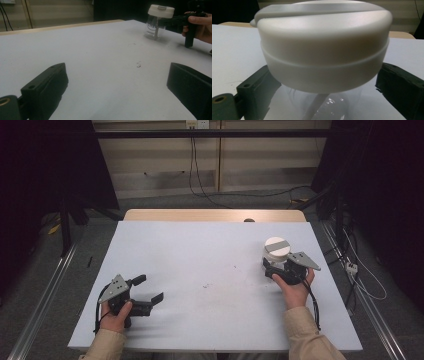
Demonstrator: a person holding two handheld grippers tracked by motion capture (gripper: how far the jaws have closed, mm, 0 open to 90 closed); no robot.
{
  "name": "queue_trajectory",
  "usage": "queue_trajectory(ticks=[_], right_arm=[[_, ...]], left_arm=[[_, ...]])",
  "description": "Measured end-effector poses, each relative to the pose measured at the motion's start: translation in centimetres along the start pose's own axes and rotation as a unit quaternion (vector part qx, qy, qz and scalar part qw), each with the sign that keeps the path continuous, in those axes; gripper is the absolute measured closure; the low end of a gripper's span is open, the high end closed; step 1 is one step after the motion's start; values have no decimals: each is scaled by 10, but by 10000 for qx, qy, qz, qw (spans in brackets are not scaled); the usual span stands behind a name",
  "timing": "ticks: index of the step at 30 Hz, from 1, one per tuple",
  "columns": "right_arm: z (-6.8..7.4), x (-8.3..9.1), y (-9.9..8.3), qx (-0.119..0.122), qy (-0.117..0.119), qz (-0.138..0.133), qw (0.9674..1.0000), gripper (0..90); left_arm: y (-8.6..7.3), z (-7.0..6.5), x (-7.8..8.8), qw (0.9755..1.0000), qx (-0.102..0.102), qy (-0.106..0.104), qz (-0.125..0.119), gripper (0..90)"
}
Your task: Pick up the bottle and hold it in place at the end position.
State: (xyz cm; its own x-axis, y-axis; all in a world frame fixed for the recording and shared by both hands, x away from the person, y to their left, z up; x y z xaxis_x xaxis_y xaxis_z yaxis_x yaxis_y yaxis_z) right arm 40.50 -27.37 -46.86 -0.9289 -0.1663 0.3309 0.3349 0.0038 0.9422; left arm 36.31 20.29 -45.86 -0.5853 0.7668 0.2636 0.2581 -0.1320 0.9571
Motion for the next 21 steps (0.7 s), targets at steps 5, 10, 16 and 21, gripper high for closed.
queue_trajectory(ticks=[5, 10, 16, 21], right_arm=[[0, -5, 3, -8, 19, 29, 10000, 49], [1, -11, 1, 3, 18, 88, 10000, 61], [1, -16, 2, -31, 61, 118, 9999, 109], [1, -16, 2, -56, 76, 114, 9999, 133]], left_arm=[[0, 0, -1, 10000, 13, -1, 7, 30], [-1, 0, 0, 10000, 21, 3, 13, 30], [-1, 1, -1, 10000, -13, 14, 44, 30], [-1, 1, -1, 10000, -2, 26, 36, 30]])
Point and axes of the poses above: each handheld gripper's, and its own axes: x roughly backward along the jaws, y roughly out of its top, z roughly to its left, the point moved 3 cm from there along -x, roughly forward along the jaws
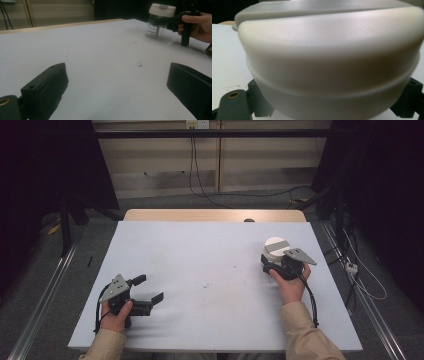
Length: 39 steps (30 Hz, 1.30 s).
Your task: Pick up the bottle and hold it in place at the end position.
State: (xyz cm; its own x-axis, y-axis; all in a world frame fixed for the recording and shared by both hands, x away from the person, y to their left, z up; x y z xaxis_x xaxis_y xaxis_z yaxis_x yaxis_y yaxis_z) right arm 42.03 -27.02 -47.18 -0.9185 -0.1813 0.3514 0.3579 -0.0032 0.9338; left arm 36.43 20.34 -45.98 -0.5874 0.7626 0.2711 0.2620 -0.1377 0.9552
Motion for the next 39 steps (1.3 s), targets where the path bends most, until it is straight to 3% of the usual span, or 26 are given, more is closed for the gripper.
queue_trajectory(ticks=[15, 18, 39], right_arm=[[2, 1, 1, 114, 67, -47, 9999, 180], [4, 1, 1, 69, 177, -53, 9998, 182], [38, -5, 13, 344, 804, -35, 9962, 184]], left_arm=[[0, 0, 0, 10000, 4, -8, -20, 30], [0, 0, 0, 10000, -5, -12, -12, 30], [0, 0, -1, 10000, 0, -28, -26, 30]])
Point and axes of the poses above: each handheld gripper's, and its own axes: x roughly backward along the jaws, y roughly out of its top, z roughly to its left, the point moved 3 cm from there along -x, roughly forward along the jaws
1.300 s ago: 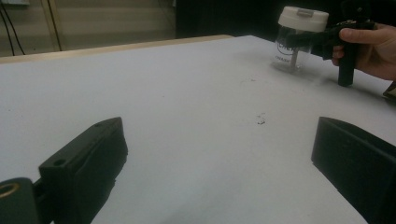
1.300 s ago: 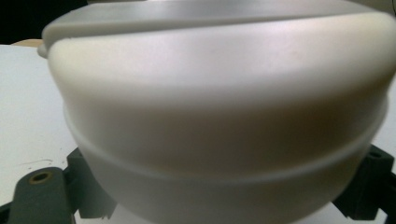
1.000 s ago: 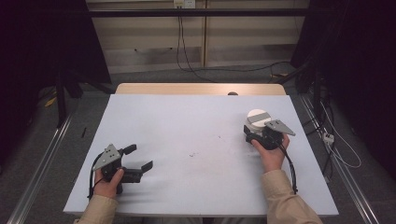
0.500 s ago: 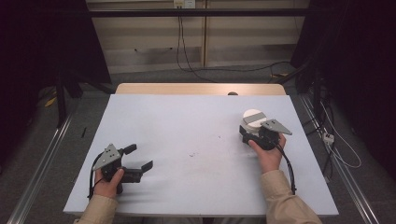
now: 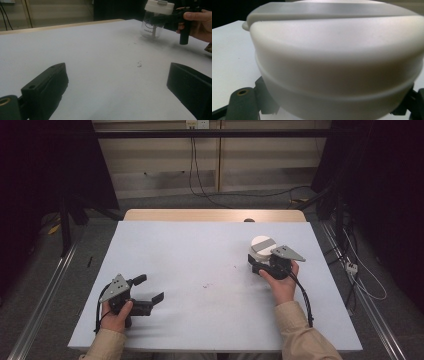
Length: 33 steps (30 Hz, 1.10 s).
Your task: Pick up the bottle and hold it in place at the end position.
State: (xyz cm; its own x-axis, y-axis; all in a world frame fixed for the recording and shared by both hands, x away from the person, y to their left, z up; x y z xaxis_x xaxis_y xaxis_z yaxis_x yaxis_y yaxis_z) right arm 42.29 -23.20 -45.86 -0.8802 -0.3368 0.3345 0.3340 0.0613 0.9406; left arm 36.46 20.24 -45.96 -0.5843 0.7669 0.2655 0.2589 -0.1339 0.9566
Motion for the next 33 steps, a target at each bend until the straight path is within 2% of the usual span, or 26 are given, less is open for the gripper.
queue_trajectory(ticks=[5, 19, 33], right_arm=[[6, -3, 3, -3, 109, -40, 9999, 184], [22, -9, 9, 180, 336, 35, 9993, 185], [40, -18, 16, 207, 614, 57, 9979, 185]], left_arm=[[0, 0, 0, 10000, -6, -12, -4, 31], [0, 0, 0, 10000, 14, -12, -12, 31], [0, 0, 0, 10000, -14, -19, 23, 30]])
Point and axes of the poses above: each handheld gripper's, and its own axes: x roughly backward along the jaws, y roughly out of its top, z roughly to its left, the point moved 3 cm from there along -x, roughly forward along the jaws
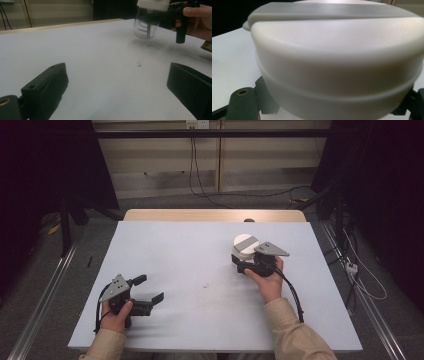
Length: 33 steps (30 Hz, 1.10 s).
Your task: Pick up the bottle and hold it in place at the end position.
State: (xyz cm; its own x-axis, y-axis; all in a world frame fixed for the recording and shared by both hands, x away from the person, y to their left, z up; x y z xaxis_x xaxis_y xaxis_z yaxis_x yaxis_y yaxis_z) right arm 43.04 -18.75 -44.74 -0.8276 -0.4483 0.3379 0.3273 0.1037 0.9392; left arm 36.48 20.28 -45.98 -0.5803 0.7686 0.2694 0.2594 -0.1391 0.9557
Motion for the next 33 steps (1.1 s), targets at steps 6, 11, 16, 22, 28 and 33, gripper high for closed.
queue_trajectory(ticks=[6, 11, 16, 22, 28, 33], right_arm=[[4, -5, 1, 2, 68, 8, 10000, 185], [6, -9, 2, 11, 104, 39, 9999, 186], [10, -12, 3, 24, 156, 45, 9999, 185], [15, -17, 4, 47, 204, 79, 9997, 186], [18, -21, 4, 72, 250, 93, 9996, 185], [20, -23, 4, 49, 282, 104, 9995, 185]], left_arm=[[0, 0, 0, 10000, 8, 8, 9, 31], [0, 0, 0, 10000, 7, 4, 14, 31], [0, 0, 0, 10000, 22, 19, 3, 31], [0, 1, 0, 10000, 24, 21, 6, 31], [0, 1, 0, 10000, 23, 24, 8, 31], [0, 1, 0, 10000, 25, 2, 12, 31]])
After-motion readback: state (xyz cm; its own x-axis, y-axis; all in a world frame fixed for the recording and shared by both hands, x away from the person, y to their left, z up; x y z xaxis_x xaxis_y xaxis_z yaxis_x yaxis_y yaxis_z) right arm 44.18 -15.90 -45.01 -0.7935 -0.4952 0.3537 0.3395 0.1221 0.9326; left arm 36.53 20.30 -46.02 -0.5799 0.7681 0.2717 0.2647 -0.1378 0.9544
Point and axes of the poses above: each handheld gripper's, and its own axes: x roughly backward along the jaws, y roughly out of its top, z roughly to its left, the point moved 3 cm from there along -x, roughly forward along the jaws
